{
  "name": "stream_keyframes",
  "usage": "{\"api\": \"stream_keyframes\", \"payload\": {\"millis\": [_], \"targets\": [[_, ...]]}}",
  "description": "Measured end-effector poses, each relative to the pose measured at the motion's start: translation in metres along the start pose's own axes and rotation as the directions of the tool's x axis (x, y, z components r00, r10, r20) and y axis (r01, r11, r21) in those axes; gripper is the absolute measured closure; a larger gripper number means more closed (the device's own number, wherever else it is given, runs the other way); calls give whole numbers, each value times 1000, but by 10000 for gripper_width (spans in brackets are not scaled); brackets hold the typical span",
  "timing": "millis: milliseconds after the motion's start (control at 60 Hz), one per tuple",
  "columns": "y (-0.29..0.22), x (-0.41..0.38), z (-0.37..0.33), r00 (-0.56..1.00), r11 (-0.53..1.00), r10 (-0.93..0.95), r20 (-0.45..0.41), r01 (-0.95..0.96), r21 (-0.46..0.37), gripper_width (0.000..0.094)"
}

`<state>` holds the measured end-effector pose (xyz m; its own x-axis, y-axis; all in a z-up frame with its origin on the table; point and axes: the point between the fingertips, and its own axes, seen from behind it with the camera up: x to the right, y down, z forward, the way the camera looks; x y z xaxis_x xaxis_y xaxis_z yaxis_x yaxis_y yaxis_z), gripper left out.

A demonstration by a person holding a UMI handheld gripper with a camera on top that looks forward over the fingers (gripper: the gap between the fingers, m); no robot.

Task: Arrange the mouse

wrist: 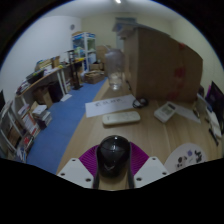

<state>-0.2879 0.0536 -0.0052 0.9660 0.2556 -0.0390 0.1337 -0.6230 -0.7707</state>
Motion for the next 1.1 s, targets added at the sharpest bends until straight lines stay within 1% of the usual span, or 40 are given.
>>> {"api": "stream_keyframes", "payload": {"millis": [67,150,200,250,300,333,367,400,450,533,633,717,750,767,850,867,883,900,917,933,967,1017,1033,1100], "targets": [[-22,-7,-29,998,997,-54,37,52,55,550],[-74,5,-84,997,982,-62,49,52,181,553],[-105,30,-117,998,965,-54,27,45,258,552],[-127,64,-145,999,949,-42,-13,44,313,554],[-134,101,-162,998,942,-32,-55,49,331,555],[-127,127,-166,996,942,-25,-84,52,332,552],[-121,149,-167,994,949,-23,-106,55,312,553],[-100,169,-161,993,959,-14,-119,47,281,554],[-66,191,-147,992,977,-1,-130,29,212,557],[-9,211,-122,992,993,-2,-129,17,118,552],[35,217,-105,994,999,4,-105,1,48,550],[66,222,-91,995,1000,9,-99,-9,1,549],[73,222,-91,995,1000,8,-95,-10,-17,531],[69,222,-91,996,1000,17,-91,-16,7,537],[74,223,-90,996,998,60,-68,-60,5,504],[73,224,-90,996,998,59,-66,-59,7,424],[73,224,-88,996,998,56,-65,-56,6,437],[73,224,-89,997,999,51,-63,-50,4,410],[72,224,-89,997,999,45,-62,-44,4,410],[72,224,-89,997,999,38,-64,-37,3,369],[72,224,-90,998,1000,28,-65,-28,-2,349],[73,225,-91,997,999,30,-72,-31,-16,296],[74,225,-93,996,999,37,-76,-39,-23,190],[81,227,-103,994,996,77,-82,-81,-46,70]]}}
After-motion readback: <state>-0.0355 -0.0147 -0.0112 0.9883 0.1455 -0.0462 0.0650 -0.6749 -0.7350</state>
